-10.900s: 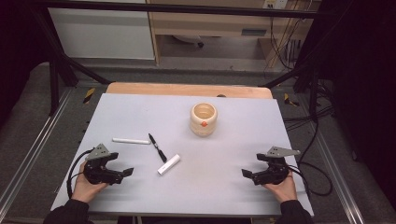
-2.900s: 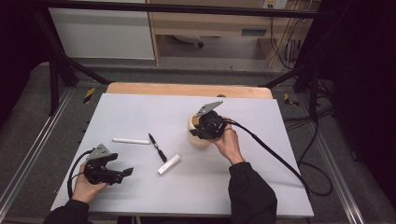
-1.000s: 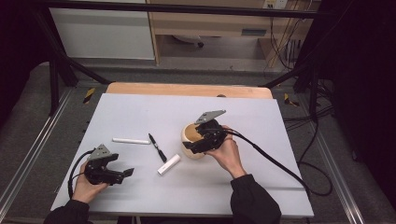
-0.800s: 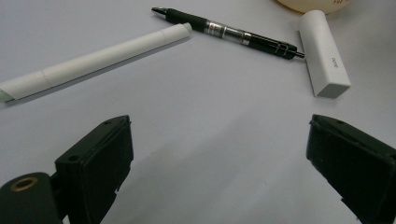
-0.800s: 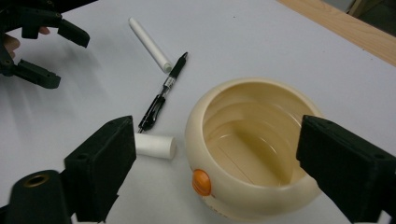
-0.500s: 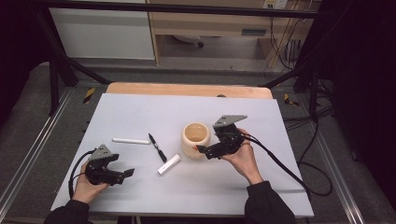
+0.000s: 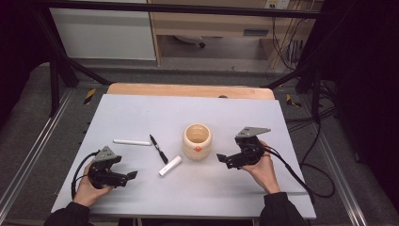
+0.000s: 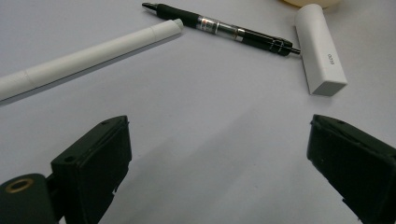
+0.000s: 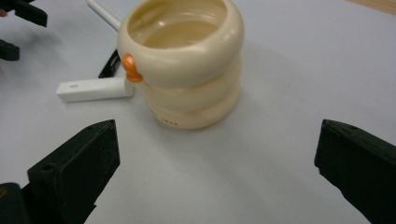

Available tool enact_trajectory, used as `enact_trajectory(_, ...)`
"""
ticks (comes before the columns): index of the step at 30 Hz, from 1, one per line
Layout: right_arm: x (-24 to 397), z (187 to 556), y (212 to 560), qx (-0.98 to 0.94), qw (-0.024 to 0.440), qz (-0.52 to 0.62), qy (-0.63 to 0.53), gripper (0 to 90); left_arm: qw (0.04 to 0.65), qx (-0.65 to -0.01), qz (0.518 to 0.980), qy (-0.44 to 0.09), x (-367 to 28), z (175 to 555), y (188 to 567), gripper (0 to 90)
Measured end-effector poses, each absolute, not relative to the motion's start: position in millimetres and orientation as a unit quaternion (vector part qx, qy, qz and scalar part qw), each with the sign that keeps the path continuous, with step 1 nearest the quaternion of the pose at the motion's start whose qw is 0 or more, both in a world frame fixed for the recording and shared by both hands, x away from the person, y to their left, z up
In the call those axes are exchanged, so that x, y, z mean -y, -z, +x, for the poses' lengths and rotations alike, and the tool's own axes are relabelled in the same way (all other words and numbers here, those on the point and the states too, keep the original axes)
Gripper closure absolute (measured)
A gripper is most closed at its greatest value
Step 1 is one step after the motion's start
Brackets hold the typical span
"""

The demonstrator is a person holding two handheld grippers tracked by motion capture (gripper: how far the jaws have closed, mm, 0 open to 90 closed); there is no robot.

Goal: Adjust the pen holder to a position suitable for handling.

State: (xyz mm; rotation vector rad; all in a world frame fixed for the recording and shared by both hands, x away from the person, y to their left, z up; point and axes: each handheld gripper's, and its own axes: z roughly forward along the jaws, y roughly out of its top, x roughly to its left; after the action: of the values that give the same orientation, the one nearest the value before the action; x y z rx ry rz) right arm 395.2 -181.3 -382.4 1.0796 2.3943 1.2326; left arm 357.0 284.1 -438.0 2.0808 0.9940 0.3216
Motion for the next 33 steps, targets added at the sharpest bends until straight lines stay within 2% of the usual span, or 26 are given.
enact_trajectory(16, 223, 384, 434, -0.817, 0.105, 0.401, -0.402, 0.5, 0.375, -0.396, 0.829, -0.122, -272, 360, 432, 6.8)
enact_trajectory(33, 235, 377, 440, -0.812, 0.108, 0.408, -0.403, 0.5, 0.361, -0.370, 0.848, -0.120, -229, 363, 413, 7.3)
